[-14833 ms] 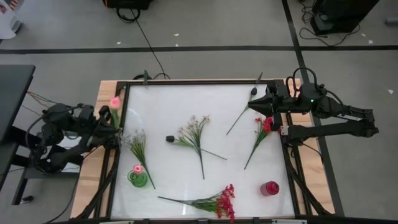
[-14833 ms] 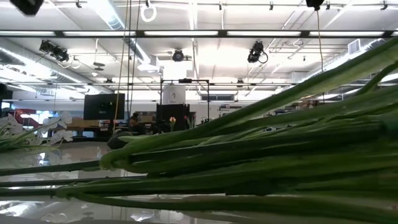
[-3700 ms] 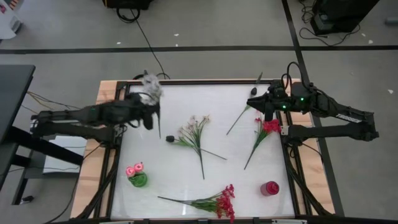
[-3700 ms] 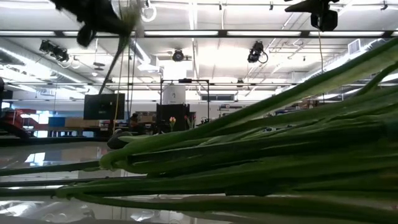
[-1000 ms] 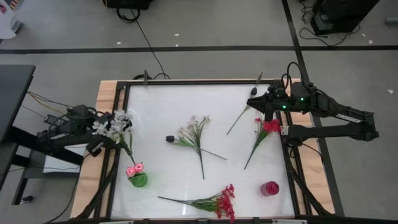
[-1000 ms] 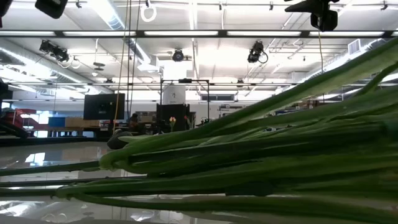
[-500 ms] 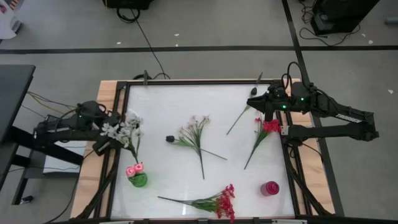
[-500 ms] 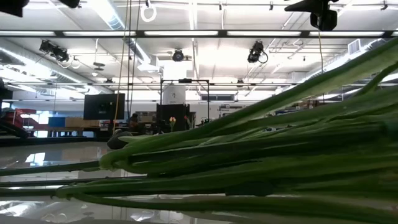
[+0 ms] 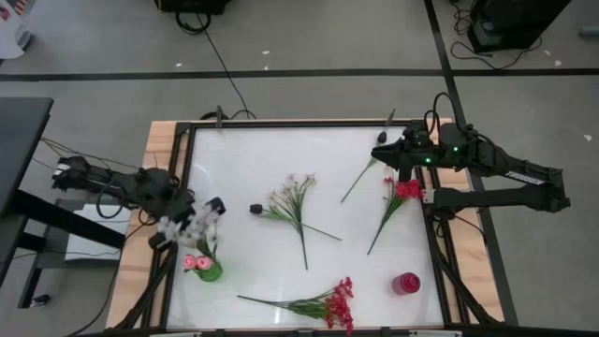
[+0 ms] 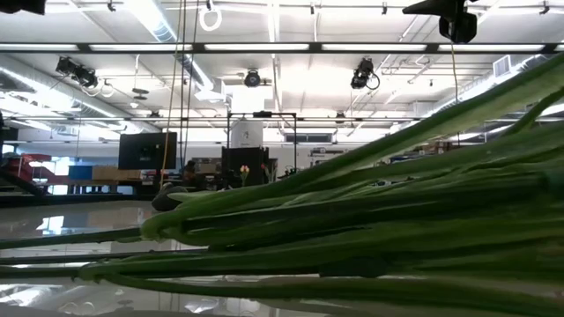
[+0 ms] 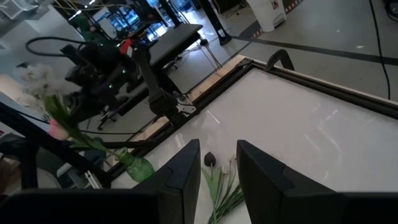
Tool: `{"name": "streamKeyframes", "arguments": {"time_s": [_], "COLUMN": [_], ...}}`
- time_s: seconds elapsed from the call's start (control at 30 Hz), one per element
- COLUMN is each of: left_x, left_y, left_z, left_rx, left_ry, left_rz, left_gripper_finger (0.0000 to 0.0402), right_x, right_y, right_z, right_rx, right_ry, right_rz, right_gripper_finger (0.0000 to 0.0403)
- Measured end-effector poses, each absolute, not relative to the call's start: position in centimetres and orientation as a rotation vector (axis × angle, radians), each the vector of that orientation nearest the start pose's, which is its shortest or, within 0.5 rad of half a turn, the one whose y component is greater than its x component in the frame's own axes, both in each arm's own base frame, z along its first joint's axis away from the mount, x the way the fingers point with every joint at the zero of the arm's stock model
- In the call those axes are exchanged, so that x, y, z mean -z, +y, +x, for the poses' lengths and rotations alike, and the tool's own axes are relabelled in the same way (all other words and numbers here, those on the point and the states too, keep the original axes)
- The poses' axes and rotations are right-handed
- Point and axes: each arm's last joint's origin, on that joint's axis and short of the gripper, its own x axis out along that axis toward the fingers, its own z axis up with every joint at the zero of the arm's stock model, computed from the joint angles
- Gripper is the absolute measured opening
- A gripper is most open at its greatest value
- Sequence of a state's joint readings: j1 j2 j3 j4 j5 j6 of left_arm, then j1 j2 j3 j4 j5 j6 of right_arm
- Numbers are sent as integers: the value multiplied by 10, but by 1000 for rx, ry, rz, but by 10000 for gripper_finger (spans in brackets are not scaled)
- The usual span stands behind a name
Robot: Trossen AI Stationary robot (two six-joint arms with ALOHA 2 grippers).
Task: Sort flowers into vase by color
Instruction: Put the left white flowers into the green vase
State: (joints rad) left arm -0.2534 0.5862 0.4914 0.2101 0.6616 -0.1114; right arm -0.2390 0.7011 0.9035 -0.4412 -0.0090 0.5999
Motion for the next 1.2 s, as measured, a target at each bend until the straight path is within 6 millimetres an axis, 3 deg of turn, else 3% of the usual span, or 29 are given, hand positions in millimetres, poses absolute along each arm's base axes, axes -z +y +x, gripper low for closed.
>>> {"name": "streamKeyframes", "arguments": {"time_s": [0.17,0.4,0.7,0.97,1.2], "left_x": [-283,-286,-277,-275,-293], "left_y": [-49,-33,-20,-18,-21], "left_z": [126,114,71,43,31], "left_rx": [841,723,630,664,784], "left_ry": [-89,-116,-53,-59,-95], "left_rz": [-13,-2,-69,-205,-178], "left_gripper_finger": [24,24,24,24,24], "right_x": [-359,-359,-359,-359,-359], "right_y": [-33,-33,-33,-33,-33], "right_z": [136,136,136,136,136], "right_rx": [293,293,293,293,293], "right_ry": [163,162,162,162,162], "right_rz": [624,624,624,624,624], "right_gripper_finger": [114,114,114,114,114]}}
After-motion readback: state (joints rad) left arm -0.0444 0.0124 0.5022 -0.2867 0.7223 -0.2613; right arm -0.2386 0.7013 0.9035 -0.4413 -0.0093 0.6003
